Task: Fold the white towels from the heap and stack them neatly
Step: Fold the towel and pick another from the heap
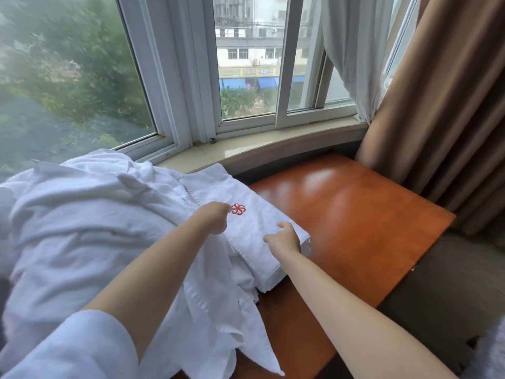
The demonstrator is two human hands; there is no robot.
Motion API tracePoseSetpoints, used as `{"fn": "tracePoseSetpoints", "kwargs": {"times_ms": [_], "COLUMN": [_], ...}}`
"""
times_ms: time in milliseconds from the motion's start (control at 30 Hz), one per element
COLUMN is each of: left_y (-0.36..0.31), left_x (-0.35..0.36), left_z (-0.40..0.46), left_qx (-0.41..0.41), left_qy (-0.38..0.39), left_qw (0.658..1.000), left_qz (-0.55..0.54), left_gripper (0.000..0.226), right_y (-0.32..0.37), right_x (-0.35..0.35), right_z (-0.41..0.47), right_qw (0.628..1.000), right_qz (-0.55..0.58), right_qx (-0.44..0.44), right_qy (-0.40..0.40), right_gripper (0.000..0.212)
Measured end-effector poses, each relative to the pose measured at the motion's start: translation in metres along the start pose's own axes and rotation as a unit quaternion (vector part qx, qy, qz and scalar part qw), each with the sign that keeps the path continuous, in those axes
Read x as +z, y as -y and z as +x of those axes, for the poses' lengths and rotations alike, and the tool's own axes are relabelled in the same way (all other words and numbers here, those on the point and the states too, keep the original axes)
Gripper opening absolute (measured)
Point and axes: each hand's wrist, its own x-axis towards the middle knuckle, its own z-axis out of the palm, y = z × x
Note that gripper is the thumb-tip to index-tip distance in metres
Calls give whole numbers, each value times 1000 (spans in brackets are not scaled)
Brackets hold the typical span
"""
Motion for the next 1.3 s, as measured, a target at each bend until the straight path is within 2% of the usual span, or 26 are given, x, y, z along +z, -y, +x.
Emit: {"fn": "tracePoseSetpoints", "kwargs": {"times_ms": [167, 333, 467, 533, 633, 733, 833, 900, 933, 1033, 1100, 1167, 1233, 1300], "left_y": [20, 39, 48, 52, 63, 75, 85, 87, 87, 85, 87, 92, 99, 106], "left_x": [-10, -23, -24, -22, -18, -16, -15, -13, -12, -11, -16, -20, -24, -28], "left_z": [-39, -84, -122, -137, -159, -173, -174, -172, -170, -164, -161, -158, -156, -155], "left_qx": [-27, -95, -142, -149, -163, -172, -158, -141, -128, -123, -150, -166, -180, -203], "left_qy": [-60, -121, -145, -161, -189, -201, -210, -222, -230, -273, -311, -325, -311, -282], "left_qw": [998, 988, 979, 976, 968, 964, 963, 962, 962, 949, 927, 918, 921, 933], "left_qz": [-4, -26, -2, 8, 12, -12, -54, -73, -70, -97, -145, -158, -150, -96], "left_gripper": [60, 50, 45, 44, 48, 57, 64, 72, 80, 96, 85, 84, 98, 91], "right_y": [14, 33, 29, 21, 9, 18, 42, 67, 81, 130, 152, 158, 149, 132], "right_x": [19, 44, 69, 82, 96, 93, 80, 68, 60, 28, 5, -10, -11, -4], "right_z": [-27, -40, -58, -71, -88, -95, -106, -117, -124, -147, -159, -167, -172, -176], "right_qw": [998, 985, 953, 939, 932, 941, 972, 984, 978, 921, 864, 836, 840, 854], "right_qz": [6, -18, -46, -90, -187, -225, -129, 27, 114, 332, 446, 488, 483, 468], "right_qx": [-27, -81, -86, -85, -148, -204, -189, -160, -152, -193, -227, -250, -247, -227], "right_qy": [61, 150, 286, 320, 273, 152, 51, 68, 86, 71, 51, 30, 23, 28], "right_gripper": [51, 46, 70, 61, 43, 38, 34, 29, 27, 22, 21, 25, 24, 22]}}
